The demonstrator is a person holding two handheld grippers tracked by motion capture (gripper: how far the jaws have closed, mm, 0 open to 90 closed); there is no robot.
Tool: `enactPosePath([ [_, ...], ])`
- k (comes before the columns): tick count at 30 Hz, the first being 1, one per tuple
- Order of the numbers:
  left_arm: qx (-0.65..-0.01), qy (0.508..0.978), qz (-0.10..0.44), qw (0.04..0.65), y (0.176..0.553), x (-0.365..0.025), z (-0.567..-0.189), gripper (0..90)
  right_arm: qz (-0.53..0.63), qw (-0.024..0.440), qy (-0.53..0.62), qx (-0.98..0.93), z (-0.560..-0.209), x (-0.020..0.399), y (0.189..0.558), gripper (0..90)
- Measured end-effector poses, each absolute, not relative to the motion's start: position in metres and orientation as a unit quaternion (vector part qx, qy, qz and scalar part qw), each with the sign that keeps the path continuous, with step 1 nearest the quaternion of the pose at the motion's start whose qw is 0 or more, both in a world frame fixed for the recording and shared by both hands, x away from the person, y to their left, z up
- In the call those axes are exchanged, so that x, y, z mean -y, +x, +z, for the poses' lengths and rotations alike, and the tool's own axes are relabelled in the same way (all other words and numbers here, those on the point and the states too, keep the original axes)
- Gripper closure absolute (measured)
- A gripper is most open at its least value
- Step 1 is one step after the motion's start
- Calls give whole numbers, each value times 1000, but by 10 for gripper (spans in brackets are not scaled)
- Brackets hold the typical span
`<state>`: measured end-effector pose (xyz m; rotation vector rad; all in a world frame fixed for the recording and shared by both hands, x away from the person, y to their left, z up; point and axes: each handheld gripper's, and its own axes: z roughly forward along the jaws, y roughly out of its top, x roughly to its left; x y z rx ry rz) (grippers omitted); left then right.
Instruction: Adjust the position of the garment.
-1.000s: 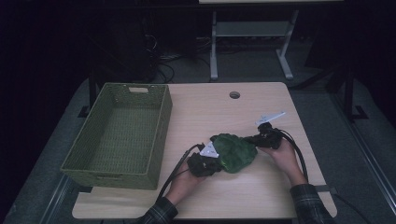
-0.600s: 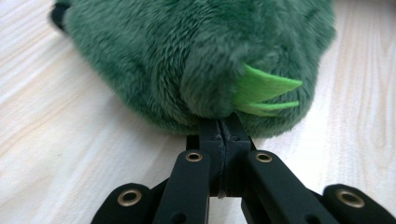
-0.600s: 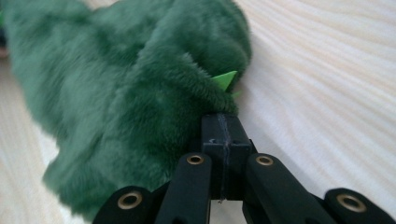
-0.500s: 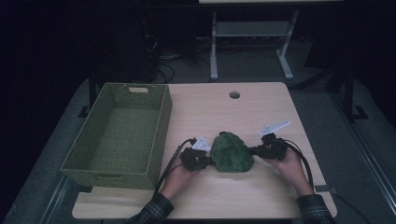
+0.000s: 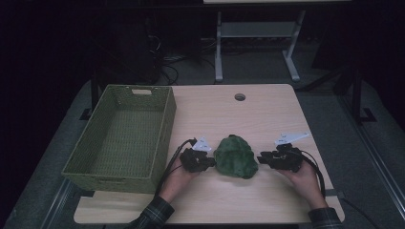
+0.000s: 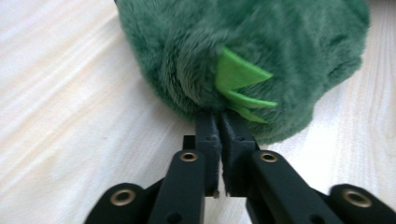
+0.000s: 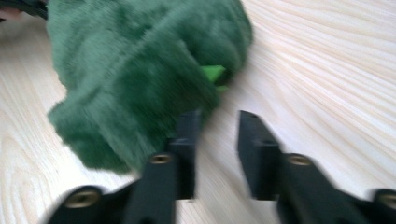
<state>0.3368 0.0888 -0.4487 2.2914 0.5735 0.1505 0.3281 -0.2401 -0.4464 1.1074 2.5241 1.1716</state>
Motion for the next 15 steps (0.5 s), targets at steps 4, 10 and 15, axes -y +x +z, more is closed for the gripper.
enactPosePath([
  [4, -223, 897, 63, 376, 334, -90, -437, 733, 383, 111, 382, -833, -451, 252, 318, 443],
  [10, -224, 900, 80, 365, 332, -86, -419, 491, 328, 158, 414, -834, -467, 263, 309, 268],
  [15, -220, 901, 76, 366, 333, -82, -409, 393, 335, 155, 427, -826, -476, 270, 306, 184],
])
